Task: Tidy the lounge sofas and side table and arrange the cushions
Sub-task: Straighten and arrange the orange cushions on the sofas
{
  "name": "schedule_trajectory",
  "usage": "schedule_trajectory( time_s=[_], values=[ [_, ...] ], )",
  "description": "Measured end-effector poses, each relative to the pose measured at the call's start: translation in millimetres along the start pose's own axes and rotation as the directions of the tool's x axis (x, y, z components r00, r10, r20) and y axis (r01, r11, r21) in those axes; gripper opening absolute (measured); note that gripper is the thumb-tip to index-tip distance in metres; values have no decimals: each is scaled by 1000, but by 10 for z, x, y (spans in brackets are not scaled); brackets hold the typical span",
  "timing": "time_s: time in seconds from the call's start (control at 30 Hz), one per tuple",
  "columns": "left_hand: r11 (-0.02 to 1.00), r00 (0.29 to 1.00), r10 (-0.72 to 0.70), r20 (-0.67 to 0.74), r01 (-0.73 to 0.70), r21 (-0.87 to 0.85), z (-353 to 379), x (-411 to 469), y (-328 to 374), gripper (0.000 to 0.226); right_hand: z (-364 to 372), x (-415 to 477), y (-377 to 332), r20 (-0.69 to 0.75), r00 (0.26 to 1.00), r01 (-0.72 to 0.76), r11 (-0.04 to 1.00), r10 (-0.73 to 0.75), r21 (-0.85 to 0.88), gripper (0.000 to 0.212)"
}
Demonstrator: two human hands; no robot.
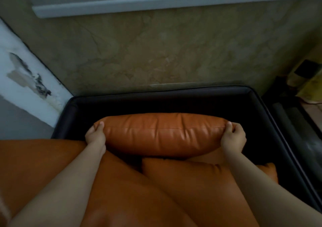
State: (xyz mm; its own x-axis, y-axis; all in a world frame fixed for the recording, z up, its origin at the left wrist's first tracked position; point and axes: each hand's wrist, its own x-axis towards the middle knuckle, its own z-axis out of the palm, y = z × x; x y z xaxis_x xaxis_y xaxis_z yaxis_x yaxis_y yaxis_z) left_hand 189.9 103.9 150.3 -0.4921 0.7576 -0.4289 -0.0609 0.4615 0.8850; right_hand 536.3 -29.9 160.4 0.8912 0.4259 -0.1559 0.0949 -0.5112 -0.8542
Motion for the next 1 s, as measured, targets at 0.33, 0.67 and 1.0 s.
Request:
schedule_trajectory(
  time_s=[0.33,0.67,1.0],
  values=[
    [997,993,75,88,-75,-1,-377,-535,807,41,-685,-170,-874,-48,993,112,992,-109,55,33],
    [983,953,183,241,-175,-55,-782,-1076,1834,44,-1600,-553,-1733,-99,984,161,973,-146,165,31],
    [943,913,331,238,-313,-111,-1341,-1619,2325,42,-2255,-1009,-2207,-116,946,319,930,-302,184,30]
  ],
)
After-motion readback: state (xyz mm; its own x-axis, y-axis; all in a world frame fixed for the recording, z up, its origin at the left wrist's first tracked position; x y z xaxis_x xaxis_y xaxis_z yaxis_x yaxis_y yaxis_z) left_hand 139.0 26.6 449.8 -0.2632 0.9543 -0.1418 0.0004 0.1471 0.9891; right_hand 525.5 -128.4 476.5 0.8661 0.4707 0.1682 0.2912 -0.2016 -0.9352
